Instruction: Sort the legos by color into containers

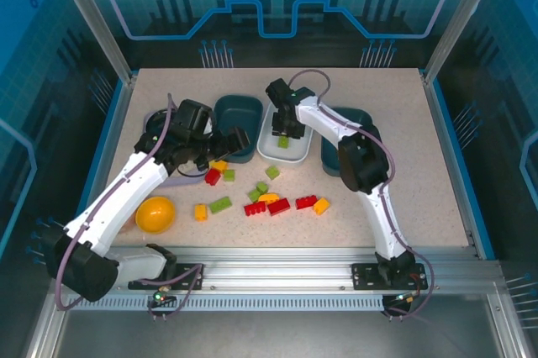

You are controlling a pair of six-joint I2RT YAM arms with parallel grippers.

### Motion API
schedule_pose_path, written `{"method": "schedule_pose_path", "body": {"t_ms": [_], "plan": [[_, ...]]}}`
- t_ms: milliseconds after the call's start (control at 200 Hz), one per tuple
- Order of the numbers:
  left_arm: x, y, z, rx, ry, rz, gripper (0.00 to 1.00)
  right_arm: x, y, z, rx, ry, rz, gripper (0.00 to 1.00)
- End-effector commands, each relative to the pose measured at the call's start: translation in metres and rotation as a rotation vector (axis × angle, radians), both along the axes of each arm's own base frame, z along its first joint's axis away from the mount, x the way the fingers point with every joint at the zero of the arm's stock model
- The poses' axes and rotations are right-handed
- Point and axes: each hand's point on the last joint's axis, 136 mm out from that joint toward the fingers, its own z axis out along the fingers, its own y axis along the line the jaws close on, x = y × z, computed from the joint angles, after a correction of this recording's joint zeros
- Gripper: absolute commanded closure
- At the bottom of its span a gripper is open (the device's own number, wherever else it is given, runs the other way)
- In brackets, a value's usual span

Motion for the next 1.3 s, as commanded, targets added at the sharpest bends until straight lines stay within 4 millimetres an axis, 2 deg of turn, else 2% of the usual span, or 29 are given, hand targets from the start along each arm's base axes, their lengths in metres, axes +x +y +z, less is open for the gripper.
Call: {"method": "schedule_pose_path", "body": {"t_ms": [0, 80, 150, 175, 290, 325, 425, 475, 485, 520, 550, 635, 745, 825, 890, 930, 950, 1050, 1180, 1205, 1290], "plan": [[-0.02, 0.017, -0.011, 0.043, 0.055, 0.039, 0.05, -0.008, 0.004, 0.014, 0.014, 0.046, 0.049, 0.46], [-0.028, 0.023, -0.015, 0.06, 0.069, 0.05, 0.05, -0.007, 0.007, 0.028, 0.031, 0.022, 0.063, 0.37], [-0.035, 0.028, -0.018, 0.077, 0.084, 0.058, 0.06, -0.008, 0.006, 0.038, 0.031, 0.007, 0.07, 0.35], [-0.037, 0.03, -0.02, 0.084, 0.091, 0.061, 0.06, -0.008, 0.005, 0.056, 0.042, -0.023, 0.069, 0.35], [-0.047, 0.039, -0.024, 0.119, 0.116, 0.076, 0.06, -0.016, 0.003, 0.096, 0.052, -0.117, 0.099, 0.36], [-0.05, 0.042, -0.025, 0.129, 0.126, 0.082, 0.07, -0.021, 0.005, 0.117, 0.064, -0.173, 0.124, 0.37], [-0.057, 0.05, -0.031, 0.157, 0.157, 0.108, 0.08, -0.043, 0.012, 0.155, 0.086, -0.304, 0.213, 0.37], [-0.06, 0.053, -0.035, 0.167, 0.169, 0.12, 0.09, -0.061, 0.017, 0.163, 0.096, -0.359, 0.272, 0.37], [-0.06, 0.053, -0.036, 0.169, 0.171, 0.121, 0.09, -0.064, 0.019, 0.171, 0.106, -0.383, 0.284, 0.37], [-0.062, 0.055, -0.04, 0.175, 0.181, 0.126, 0.1, -0.079, 0.022, 0.173, 0.118, -0.407, 0.326, 0.37], [-0.062, 0.058, -0.044, 0.181, 0.193, 0.131, 0.1, -0.095, 0.031, 0.18, 0.153, -0.458, 0.385, 0.36], [-0.063, 0.063, -0.06, 0.203, 0.241, 0.118, 0.11, -0.139, 0.045, 0.179, 0.242, -0.51, 0.518, 0.33], [-0.052, 0.064, -0.081, 0.27, 0.248, 0.005, 0.14, -0.191, 0.049, 0.149, 0.282, -0.493, 0.634, 0.31], [-0.041, 0.06, -0.098, 0.326, 0.254, -0.123, 0.18, -0.218, 0.048, 0.132, 0.285, -0.479, 0.69, 0.29], [-0.031, 0.059, -0.109, 0.377, 0.251, -0.207, 0.21, -0.233, 0.05, 0.124, 0.325, -0.489, 0.721, 0.27], [-0.024, 0.059, -0.117, 0.407, 0.248, -0.248, 0.21, -0.238, 0.054, 0.126, 0.361, -0.516, 0.731, 0.26], [-0.02, 0.06, -0.119, 0.424, 0.247, -0.263, 0.21, -0.243, 0.051, 0.115, 0.36, -0.508, 0.733, 0.25], [-0.002, 0.062, -0.134, 0.468, 0.227, -0.316, 0.2, -0.247, 0.049, 0.105, 0.371, -0.507, 0.716, 0.22], [0.017, 0.071, -0.154, 0.488, 0.248, -0.331, 0.25, -0.247, 0.046, 0.104, 0.351, -0.483, 0.7, 0.22], [0.021, 0.073, -0.156, 0.491, 0.253, -0.329, 0.28, -0.247, 0.045, 0.106, 0.35, -0.485, 0.697, 0.22], [0.028, 0.076, -0.162, 0.497, 0.261, -0.34, 0.3, -0.246, 0.041, 0.108, 0.342, -0.488, 0.68, 0.22]]}}
